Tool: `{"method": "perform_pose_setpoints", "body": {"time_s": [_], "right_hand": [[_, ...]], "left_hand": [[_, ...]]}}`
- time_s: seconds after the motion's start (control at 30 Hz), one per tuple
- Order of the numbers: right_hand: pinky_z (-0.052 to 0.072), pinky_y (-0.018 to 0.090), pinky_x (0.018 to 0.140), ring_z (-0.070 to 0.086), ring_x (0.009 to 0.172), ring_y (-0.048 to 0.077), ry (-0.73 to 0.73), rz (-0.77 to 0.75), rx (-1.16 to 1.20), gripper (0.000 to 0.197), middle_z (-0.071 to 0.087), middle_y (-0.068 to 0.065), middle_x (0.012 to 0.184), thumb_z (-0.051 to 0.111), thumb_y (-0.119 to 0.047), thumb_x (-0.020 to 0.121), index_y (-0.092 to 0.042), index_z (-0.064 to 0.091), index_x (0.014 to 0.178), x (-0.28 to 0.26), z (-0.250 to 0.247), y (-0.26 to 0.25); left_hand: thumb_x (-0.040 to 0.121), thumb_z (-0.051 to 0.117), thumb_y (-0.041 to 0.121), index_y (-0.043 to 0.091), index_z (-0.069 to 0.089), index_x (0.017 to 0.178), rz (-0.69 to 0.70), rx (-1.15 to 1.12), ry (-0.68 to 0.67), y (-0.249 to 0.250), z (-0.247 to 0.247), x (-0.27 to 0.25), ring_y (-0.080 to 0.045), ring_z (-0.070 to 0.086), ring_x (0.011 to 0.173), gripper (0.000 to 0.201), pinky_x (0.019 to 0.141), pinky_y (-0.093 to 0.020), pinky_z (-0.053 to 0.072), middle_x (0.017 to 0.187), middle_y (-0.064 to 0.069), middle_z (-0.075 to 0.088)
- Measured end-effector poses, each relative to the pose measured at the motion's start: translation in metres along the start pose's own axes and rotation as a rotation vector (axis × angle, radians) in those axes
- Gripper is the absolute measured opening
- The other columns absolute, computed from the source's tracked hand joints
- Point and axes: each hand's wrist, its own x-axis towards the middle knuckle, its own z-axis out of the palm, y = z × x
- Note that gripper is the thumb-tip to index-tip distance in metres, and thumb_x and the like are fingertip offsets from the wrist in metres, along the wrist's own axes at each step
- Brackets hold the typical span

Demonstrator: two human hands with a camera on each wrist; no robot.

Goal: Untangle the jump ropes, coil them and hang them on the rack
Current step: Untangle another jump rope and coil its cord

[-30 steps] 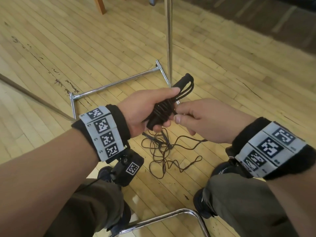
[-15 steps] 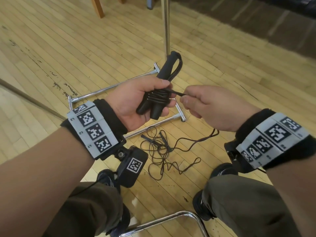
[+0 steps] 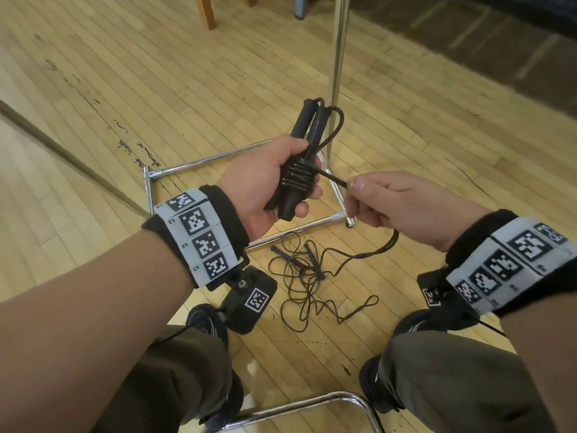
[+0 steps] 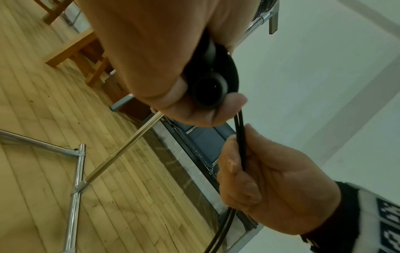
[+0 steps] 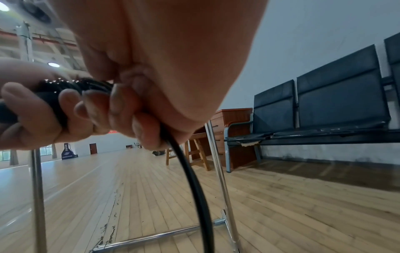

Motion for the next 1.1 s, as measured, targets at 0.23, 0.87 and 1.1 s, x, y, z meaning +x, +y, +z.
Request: {"method": "perform_pose_setpoints", "body": {"time_s": [0.23,0.87,1.1], "right_hand": [[0.043,0.021,0.057,0.048,0.059,0.008,-0.03,-0.066,-0.055,0.027,0.059,-0.007,0.065,0.054,-0.037,0.102,-0.026,0.07,0.084,0.014,0.004,0.002],[0.039,0.023,0.052,0.058,0.063,0.01,-0.08,-0.055,-0.629,0.014,0.063,-0.007,0.07,0.062,-0.039,0.095,-0.03,0.068,0.087,0.005,0.03,-0.019],[0.044,0.027,0.044,0.043,0.046,0.004,-0.031,-0.003,-0.321,0.022,0.051,-0.006,0.063,0.041,-0.04,0.108,-0.029,0.055,0.096,0.006,0.024,-0.008]], "left_hand": [[0.099,0.063,0.024,0.001,0.062,0.113,0.009,0.067,-0.248,0.004,-0.014,-0.008,-0.02,0.065,0.062,0.027,0.041,-0.026,0.049,0.08,-0.007,0.068],[0.093,0.066,0.025,0.032,0.068,0.101,-0.188,1.384,-0.273,-0.041,0.003,-0.007,-0.01,0.068,0.048,0.01,0.045,-0.021,0.052,0.071,0.002,0.078],[0.095,0.07,0.013,0.007,0.064,0.117,-0.179,0.657,-0.029,-0.015,-0.006,0.009,-0.024,0.076,0.07,0.023,0.048,-0.029,0.055,0.091,-0.012,0.075]]}}
